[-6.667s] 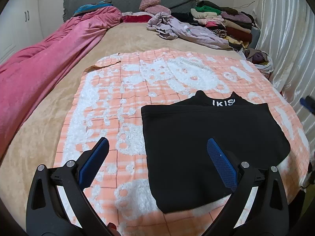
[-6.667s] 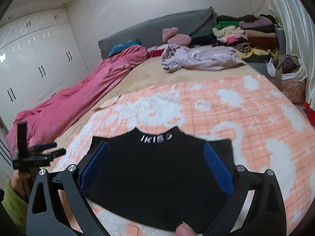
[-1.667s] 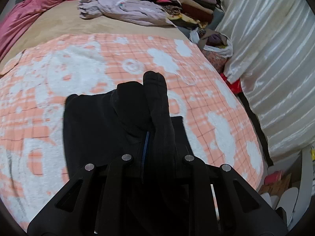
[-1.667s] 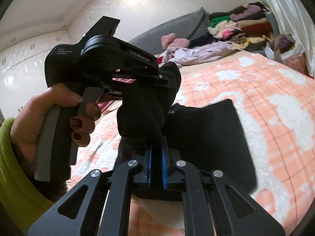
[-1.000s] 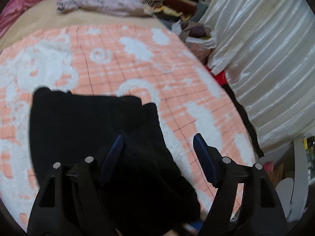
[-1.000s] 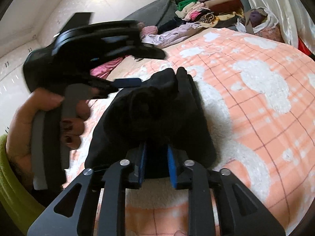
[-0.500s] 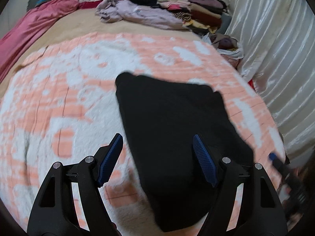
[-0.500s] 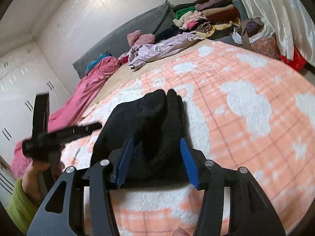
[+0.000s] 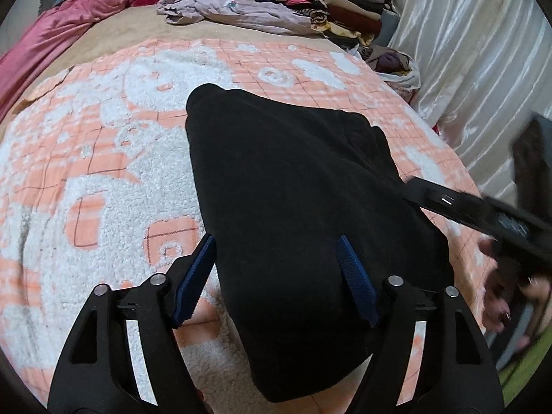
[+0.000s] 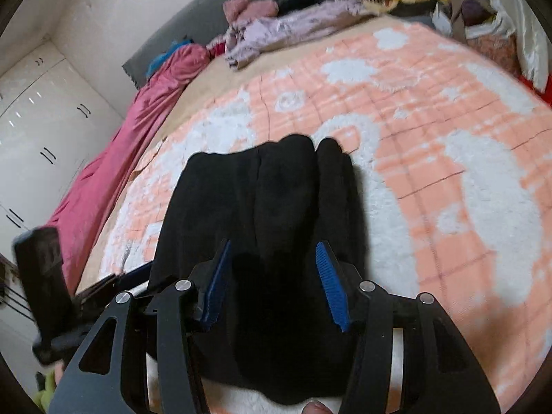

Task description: Fold small clothes

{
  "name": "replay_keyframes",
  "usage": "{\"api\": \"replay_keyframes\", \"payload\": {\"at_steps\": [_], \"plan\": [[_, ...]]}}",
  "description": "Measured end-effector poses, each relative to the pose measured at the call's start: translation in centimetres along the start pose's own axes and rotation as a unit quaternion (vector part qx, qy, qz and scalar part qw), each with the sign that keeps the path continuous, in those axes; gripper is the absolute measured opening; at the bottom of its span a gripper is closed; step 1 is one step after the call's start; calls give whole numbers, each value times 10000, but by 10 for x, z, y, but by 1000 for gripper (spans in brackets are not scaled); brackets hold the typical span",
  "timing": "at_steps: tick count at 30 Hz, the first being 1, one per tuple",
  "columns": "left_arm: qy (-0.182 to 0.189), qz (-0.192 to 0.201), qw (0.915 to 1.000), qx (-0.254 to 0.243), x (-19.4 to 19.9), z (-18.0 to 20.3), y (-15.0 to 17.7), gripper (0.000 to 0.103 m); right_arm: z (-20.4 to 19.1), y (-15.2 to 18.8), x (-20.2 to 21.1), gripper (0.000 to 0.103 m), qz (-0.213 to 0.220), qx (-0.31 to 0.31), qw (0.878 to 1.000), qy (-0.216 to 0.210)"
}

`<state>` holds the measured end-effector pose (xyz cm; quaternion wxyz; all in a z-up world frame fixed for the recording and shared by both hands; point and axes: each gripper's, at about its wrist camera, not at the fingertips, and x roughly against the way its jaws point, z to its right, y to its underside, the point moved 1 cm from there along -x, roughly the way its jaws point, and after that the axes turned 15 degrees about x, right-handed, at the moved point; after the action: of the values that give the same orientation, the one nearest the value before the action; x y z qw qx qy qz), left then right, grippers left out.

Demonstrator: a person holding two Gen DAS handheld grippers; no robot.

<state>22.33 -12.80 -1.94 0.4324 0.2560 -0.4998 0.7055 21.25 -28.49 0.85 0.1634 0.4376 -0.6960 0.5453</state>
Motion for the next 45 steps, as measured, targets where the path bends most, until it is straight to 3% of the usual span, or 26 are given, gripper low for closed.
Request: {"api": "replay_keyframes", "payload": {"at_steps": [5,6,8,10,17,25,28,33,37,45], "plan": [[3,-6,10000,-56,-1,2,0,67,11,-8,-25,47,-67,-357,9993,-50],[10,-8,10000,-49,-1,2,0,68,12,-10,-29,42,-75,-395,9991,-138],[26,-8,10000,-35,0,2,0,68,11,-12,-33,21,-104,-407,9988,-263],[41,3,10000,-26,1,2,0,68,4,-15,-31,17,-33,-256,9993,-257],[318,63,9994,-82,15,15,-1,70,-11,-31,7,14,416,561,9973,239],[227,-53,9993,-280,3,27,9,72,8,-15,-23,14,-144,975,9881,1182],[187,-60,9994,-281,2,27,9,72,14,-9,-29,15,-105,825,9895,1182],[140,-79,9995,-256,0,24,9,73,8,-10,-13,25,57,776,9927,921],[175,-73,9996,-192,0,22,8,73,2,-6,13,44,322,820,9929,803],[191,-70,9997,-151,2,21,9,73,-4,16,44,48,471,782,9944,534]]}}
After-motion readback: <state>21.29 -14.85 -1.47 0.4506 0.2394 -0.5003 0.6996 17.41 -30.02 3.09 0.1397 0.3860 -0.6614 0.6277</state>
